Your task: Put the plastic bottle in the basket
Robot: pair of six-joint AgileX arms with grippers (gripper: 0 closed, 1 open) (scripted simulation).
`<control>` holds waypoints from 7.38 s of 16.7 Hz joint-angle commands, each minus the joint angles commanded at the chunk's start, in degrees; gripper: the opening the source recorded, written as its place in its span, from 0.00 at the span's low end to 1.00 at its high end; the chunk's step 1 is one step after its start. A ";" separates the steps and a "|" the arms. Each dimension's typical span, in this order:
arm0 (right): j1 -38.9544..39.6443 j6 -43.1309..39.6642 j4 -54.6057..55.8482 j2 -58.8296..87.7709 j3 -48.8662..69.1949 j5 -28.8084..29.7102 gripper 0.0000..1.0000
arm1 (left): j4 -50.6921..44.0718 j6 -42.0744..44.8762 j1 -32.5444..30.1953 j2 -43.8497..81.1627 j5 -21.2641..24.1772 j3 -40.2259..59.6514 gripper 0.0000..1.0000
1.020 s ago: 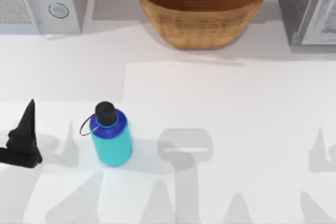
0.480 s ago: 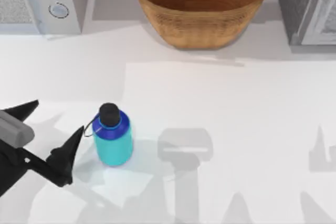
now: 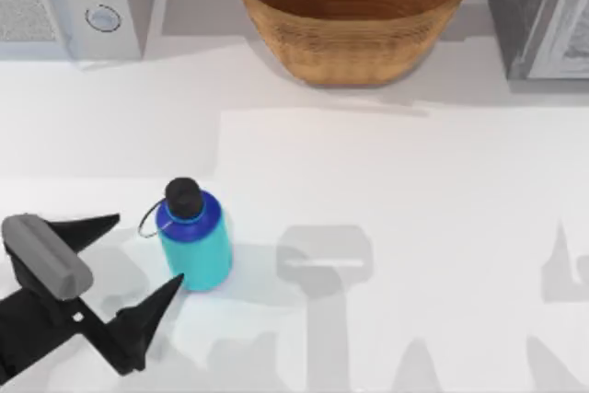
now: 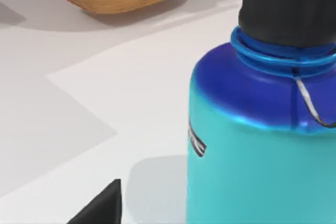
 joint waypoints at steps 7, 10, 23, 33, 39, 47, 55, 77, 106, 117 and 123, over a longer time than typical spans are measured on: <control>0.00 0.00 0.00 0.00 0.00 0.00 1.00 | 2.16 0.27 0.08 2.43 0.97 0.15 1.00; 0.00 0.00 0.00 0.00 0.00 0.00 1.00 | 1.61 -0.32 -1.90 3.37 -0.66 1.93 1.00; 0.00 0.00 0.00 0.00 0.00 0.00 1.00 | -1.76 -3.72 -13.38 9.10 -11.63 13.06 0.92; 0.00 0.00 0.00 0.00 0.00 0.00 1.00 | -1.76 -3.72 -13.38 9.10 -11.63 13.06 0.17; 0.00 0.00 0.00 0.00 0.00 0.00 1.00 | -1.76 -3.72 -13.38 9.10 -11.63 13.06 0.00; 0.00 0.00 0.00 0.00 0.00 0.00 1.00 | -3.50 -2.74 -12.66 7.38 -10.20 12.91 0.00; 0.00 0.00 0.00 0.00 0.00 0.00 1.00 | -31.22 7.99 0.21 -19.09 4.62 12.17 0.00; 0.00 0.00 0.00 0.00 0.00 0.00 1.00 | -107.15 18.22 28.51 -81.59 26.89 10.35 0.00; 0.00 0.00 0.00 0.00 0.00 0.00 1.00 | -83.46 -6.52 -19.23 11.36 -16.64 103.07 0.00; 0.00 0.00 0.00 0.00 0.00 0.00 1.00 | -83.68 -6.84 -21.32 24.36 -18.34 116.36 0.00; 0.00 0.00 0.00 0.00 0.00 0.00 1.00 | -83.67 -6.95 -21.53 25.05 -18.74 117.16 0.08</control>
